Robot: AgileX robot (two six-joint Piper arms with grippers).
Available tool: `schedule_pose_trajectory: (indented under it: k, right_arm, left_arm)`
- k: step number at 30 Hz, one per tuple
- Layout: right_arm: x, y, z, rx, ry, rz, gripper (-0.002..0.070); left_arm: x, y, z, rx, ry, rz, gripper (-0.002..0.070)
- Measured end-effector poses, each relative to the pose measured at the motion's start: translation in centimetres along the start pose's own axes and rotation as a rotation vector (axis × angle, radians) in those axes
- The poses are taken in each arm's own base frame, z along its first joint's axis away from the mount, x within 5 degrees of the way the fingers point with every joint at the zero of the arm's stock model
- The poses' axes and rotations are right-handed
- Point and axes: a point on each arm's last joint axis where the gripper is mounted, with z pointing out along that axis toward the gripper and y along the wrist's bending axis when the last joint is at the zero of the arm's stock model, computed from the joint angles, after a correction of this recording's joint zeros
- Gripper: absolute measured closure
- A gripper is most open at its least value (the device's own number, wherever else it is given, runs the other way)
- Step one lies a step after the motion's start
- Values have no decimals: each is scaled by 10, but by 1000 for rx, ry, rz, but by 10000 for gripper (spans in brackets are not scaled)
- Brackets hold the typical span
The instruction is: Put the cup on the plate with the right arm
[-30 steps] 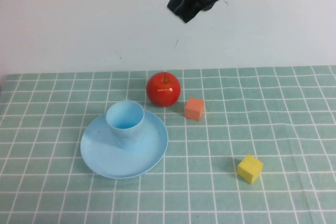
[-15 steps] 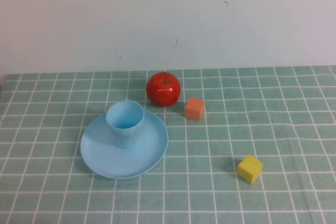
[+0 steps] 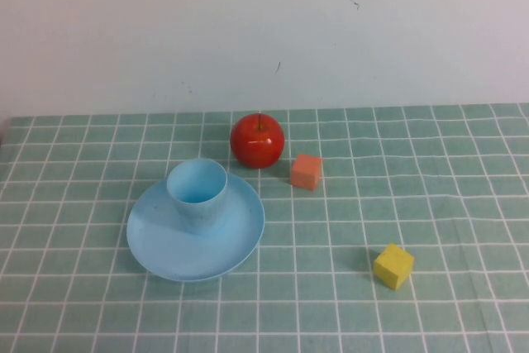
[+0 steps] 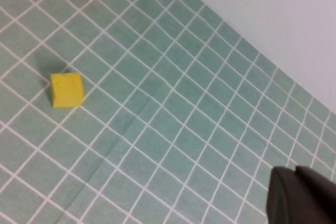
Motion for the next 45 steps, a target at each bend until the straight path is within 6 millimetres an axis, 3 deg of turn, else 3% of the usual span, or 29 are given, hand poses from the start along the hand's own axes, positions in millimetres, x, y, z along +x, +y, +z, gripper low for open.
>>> schedule_pose_trajectory:
  k: [8,17,45]
  right_arm:
    - [92,30,3,45,-159,114,673]
    - [149,63,35,11,-242,326,673]
    - [150,67,41,7,-304,343,675]
  left_arm:
    - [0,0,0,1,0,-2,678]
    - [0,0,0,1,0,-2,678]
    - [0,0,0,1,0,-2,678]
